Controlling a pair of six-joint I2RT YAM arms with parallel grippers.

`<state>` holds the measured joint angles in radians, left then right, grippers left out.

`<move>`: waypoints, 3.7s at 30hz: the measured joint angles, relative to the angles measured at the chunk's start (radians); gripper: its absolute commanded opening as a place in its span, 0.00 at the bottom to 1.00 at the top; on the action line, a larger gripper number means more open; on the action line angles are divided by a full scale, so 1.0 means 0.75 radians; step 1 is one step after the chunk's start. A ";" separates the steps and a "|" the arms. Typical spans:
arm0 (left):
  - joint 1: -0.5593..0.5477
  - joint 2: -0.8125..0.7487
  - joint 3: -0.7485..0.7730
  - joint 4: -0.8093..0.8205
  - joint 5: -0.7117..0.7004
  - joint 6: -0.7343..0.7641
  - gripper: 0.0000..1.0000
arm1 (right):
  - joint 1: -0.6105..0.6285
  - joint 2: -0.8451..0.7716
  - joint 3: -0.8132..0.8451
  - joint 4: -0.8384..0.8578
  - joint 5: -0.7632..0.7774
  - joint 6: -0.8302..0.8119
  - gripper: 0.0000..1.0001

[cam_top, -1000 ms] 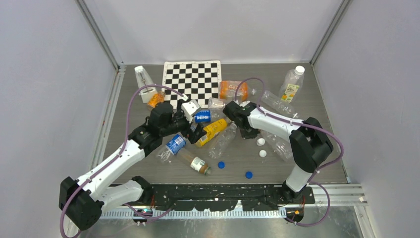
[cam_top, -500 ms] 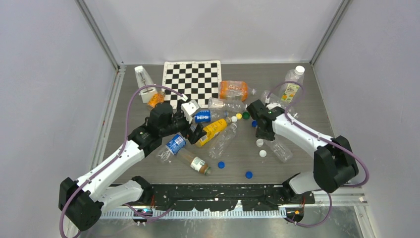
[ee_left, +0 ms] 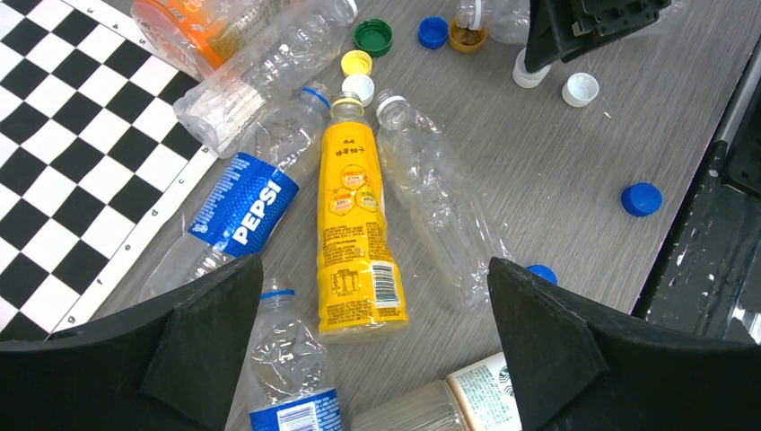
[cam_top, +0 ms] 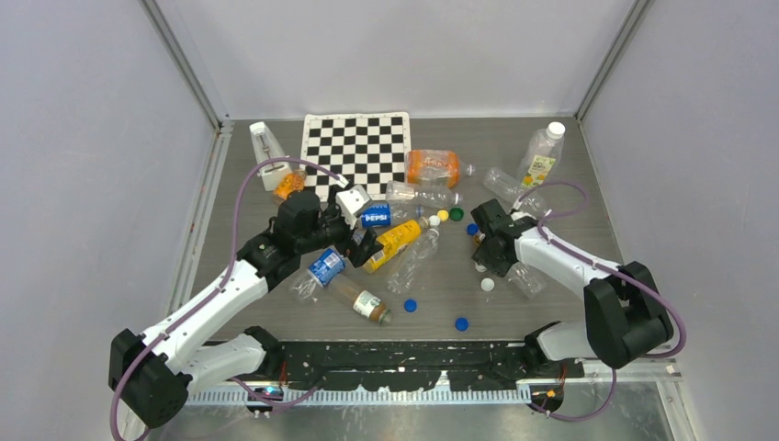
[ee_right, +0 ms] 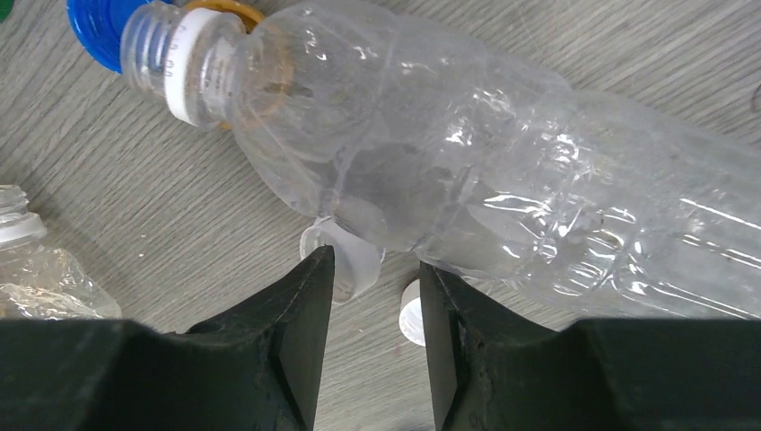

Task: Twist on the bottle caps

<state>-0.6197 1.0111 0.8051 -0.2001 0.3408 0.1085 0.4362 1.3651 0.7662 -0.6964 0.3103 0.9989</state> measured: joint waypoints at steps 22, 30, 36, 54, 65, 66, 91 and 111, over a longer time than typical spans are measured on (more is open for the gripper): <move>0.000 -0.011 -0.002 0.000 0.000 0.000 0.99 | -0.007 -0.062 -0.007 0.073 0.004 0.033 0.11; 0.000 -0.018 -0.002 -0.001 -0.001 0.000 1.00 | 0.260 0.118 0.364 -0.185 0.238 -0.109 0.11; 0.001 -0.052 -0.002 -0.009 -0.007 0.002 0.99 | 0.470 0.459 0.576 -0.342 0.449 -0.193 0.11; 0.017 -0.109 -0.003 -0.035 -0.032 0.005 0.99 | 0.813 1.018 0.800 -0.651 0.799 -0.241 0.29; 0.019 -0.116 -0.005 -0.039 -0.046 0.005 1.00 | 1.011 1.070 0.850 -0.702 0.821 -0.273 0.52; 0.019 -0.116 -0.005 -0.039 -0.046 0.005 1.00 | 1.023 1.071 0.857 -0.703 0.821 -0.278 0.52; 0.002 -0.159 -0.006 0.033 0.034 -0.007 0.99 | 1.046 0.665 0.745 -0.580 0.588 -0.327 0.62; 0.016 -0.143 -0.012 -0.022 -0.001 -0.005 0.99 | 0.766 -0.034 0.028 -0.010 0.052 -0.197 0.68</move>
<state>-0.6075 0.9039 0.7963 -0.2169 0.3405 0.1047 1.0107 1.3396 0.7872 -0.7040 0.3492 0.8513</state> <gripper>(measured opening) 0.994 0.695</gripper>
